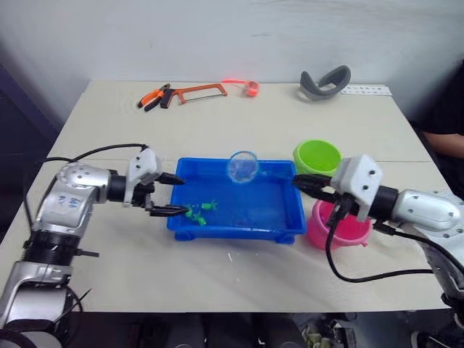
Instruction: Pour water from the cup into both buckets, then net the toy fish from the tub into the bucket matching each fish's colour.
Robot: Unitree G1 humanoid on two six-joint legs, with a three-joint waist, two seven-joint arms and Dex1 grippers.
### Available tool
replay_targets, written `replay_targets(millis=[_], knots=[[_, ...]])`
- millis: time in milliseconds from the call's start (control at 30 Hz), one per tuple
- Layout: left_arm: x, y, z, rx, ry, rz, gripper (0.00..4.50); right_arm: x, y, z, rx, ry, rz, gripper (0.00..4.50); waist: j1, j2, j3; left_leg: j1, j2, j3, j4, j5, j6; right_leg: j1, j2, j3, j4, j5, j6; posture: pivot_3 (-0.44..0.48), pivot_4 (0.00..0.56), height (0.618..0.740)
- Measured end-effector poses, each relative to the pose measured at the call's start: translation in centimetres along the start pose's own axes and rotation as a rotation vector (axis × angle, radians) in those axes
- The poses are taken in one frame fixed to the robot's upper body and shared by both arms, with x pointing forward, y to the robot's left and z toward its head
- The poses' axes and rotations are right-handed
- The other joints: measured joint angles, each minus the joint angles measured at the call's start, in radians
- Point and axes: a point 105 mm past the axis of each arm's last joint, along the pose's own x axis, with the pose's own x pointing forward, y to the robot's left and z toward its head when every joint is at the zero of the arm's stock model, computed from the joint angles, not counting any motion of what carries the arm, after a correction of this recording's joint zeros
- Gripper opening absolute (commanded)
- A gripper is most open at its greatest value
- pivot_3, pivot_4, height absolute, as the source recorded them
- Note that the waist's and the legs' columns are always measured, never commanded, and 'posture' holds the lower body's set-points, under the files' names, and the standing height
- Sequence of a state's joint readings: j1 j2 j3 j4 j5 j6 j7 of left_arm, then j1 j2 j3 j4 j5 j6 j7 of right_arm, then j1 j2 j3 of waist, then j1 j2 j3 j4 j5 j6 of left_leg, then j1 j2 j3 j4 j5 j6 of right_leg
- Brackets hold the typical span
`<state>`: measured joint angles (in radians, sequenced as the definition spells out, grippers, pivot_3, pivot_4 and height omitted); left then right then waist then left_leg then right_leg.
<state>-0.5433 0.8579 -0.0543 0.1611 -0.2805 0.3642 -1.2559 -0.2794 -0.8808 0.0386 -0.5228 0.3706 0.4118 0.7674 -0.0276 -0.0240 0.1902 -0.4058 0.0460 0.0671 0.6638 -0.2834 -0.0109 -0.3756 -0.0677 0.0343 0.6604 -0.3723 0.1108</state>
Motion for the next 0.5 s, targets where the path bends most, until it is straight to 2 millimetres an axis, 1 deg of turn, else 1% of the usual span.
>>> replay_targets(millis=[67, 167, 367, 500], knots=[[-0.6, -0.5, -0.8, -0.009, 0.031, 0.006, 4.44, 1.1, 0.3, -1.0, -0.017, 0.024, 0.028, 0.0, -0.001, 0.0, 0.0, 0.0, 0.0, 0.001, 0.0, 0.0, 0.0, -0.001, 0.0, -0.001, 0.0, 0.0, 0.0, 0.0, 0.15, 0.74], [-0.8, -1.1, -1.3, -0.013, 0.047, 0.006, 4.44, 2.2, 0.4, -1.9, -0.05, 0.042, 0.046, 0.0, -0.001, 0.0, 0.0, 0.0, 0.0, 0.001, 0.0, 0.0, 0.0, -0.001, 0.0, -0.001, 0.0, 0.0, 0.0, 0.0, 0.15, 0.74], [-1.2, -1.6, -1.2, -0.012, 0.052, 0.031, 4.44, 4.5, 0.8, -3.5, -0.111, 0.066, 0.089, 0.0, -0.002, 0.0, 0.0, 0.0, 0.001, 0.001, 0.0, 0.0, 0.0, -0.001, 0.001, -0.001, 0.001, 0.0, 0.0, 0.0, 0.15, 0.74], [-1.4, -1.5, -1.1, -0.017, 0.048, 0.052, 4.44, 5.2, 0.8, -3.8, -0.141, 0.066, 0.101, 0.0, -0.002, 0.0, 0.0, 0.0, 0.001, 0.001, 0.0, 0.0, 0.0, -0.001, 0.002, -0.001, 0.001, 0.0, 0.0, 0.0, 0.15, 0.74]])
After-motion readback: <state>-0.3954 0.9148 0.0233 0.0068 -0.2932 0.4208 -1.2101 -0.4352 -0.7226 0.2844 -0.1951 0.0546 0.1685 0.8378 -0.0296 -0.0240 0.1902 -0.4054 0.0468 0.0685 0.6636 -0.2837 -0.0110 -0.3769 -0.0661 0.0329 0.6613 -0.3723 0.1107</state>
